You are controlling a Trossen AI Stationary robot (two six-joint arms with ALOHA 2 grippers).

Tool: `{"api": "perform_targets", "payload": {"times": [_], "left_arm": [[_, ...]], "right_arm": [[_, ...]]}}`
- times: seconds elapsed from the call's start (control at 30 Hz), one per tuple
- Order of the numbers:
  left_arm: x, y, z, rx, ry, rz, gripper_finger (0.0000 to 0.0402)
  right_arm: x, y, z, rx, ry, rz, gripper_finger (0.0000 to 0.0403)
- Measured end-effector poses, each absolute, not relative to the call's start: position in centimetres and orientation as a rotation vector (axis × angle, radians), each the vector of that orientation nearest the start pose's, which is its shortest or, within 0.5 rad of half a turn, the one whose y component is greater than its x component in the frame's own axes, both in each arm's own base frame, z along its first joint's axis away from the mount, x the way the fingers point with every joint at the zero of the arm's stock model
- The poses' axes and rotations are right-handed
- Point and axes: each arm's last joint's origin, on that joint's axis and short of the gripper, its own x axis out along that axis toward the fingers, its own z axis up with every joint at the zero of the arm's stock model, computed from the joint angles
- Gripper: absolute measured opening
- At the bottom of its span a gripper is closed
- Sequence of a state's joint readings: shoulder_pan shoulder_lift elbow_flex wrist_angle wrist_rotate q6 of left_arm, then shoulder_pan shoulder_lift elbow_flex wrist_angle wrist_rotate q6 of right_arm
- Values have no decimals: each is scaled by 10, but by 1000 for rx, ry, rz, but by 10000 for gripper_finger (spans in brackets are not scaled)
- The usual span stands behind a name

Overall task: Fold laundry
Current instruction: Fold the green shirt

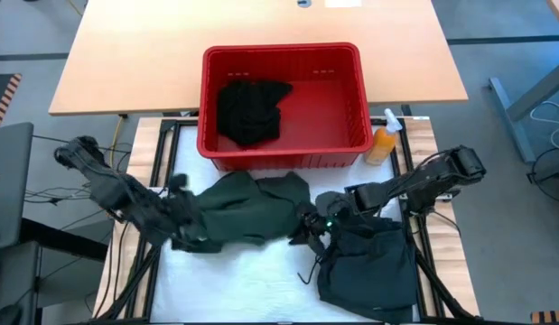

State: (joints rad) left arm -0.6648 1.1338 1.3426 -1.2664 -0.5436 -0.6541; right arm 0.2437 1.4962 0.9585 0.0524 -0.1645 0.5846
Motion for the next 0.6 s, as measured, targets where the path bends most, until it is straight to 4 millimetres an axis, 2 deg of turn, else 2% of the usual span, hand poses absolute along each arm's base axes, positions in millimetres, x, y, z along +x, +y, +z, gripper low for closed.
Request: {"api": "perform_targets", "payload": {"times": [0.1,0.2,0.4,0.6], "left_arm": [[129,-87,374,-54,874,241,0],[120,-81,378,-84,855,257,0],[119,-79,379,-31,851,237,0],[119,-79,378,10,865,219,0]], "right_arm": [[302,77,241,445,693,46,150],[299,80,227,345,755,-106,150],[316,93,192,178,805,-41,153],[338,101,179,-35,814,47,168]]}}
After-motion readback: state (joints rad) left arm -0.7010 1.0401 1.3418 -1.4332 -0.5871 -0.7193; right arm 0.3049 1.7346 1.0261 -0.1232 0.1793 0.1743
